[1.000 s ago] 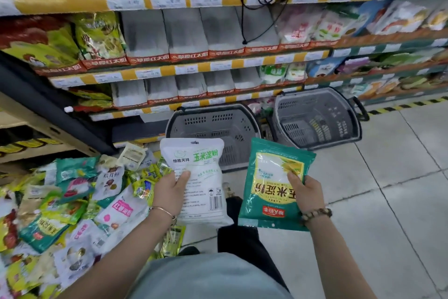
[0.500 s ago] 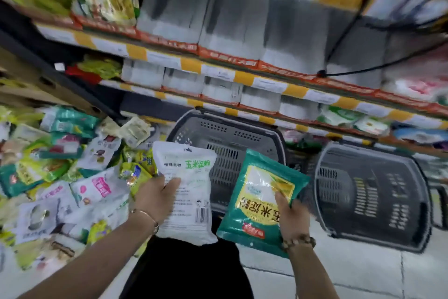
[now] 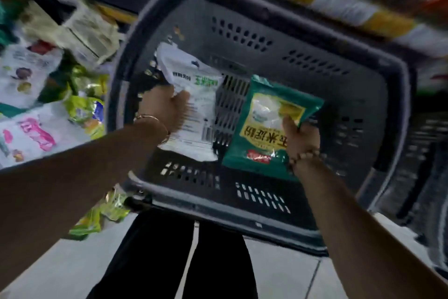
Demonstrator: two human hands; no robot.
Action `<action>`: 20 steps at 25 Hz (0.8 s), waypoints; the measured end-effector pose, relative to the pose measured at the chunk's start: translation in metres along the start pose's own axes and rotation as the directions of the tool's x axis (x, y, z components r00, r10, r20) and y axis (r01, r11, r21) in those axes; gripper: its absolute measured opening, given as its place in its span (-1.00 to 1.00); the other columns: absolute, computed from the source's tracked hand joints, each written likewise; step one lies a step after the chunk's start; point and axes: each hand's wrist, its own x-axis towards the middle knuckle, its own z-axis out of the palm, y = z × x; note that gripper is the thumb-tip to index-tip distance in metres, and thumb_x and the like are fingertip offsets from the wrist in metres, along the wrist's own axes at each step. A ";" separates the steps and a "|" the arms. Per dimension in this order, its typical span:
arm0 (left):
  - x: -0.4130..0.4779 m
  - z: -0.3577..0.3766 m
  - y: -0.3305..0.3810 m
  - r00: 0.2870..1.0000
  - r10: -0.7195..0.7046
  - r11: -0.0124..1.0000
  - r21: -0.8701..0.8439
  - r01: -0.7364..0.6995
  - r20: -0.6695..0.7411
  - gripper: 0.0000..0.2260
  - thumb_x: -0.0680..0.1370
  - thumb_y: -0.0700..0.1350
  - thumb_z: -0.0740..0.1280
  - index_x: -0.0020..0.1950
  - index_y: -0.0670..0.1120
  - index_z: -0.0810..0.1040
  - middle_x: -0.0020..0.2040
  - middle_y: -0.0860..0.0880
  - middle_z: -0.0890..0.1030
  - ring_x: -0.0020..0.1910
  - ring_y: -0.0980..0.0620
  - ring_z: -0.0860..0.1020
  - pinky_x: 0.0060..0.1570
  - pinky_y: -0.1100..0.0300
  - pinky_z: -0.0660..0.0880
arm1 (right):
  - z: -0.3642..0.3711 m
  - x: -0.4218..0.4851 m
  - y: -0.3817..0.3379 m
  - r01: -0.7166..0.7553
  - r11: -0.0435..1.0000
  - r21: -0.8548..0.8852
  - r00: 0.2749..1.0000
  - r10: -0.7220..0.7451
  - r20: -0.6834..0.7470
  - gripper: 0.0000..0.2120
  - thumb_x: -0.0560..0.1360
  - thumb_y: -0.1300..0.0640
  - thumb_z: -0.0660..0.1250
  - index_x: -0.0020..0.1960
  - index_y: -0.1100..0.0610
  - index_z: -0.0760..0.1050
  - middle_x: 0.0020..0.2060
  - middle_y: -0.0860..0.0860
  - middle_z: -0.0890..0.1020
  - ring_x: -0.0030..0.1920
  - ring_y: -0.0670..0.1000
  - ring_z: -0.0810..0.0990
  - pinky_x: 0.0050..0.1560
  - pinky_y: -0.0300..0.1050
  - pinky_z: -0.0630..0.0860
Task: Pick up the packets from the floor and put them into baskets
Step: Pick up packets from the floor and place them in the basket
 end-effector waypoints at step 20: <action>0.141 0.179 -0.076 0.986 -0.164 0.962 -0.215 0.168 0.035 -0.70 0.53 -0.07 0.32 0.05 -0.30 0.59 0.03 -0.28 0.62 0.09 -0.21 0.56 0.10 0.02 0.48 | 0.152 0.153 0.059 -0.170 0.963 0.208 0.982 0.148 0.117 -0.79 0.50 -0.04 0.32 -0.18 0.10 0.48 -0.33 -0.04 0.55 -0.31 -0.08 0.51 -0.37 -0.36 0.42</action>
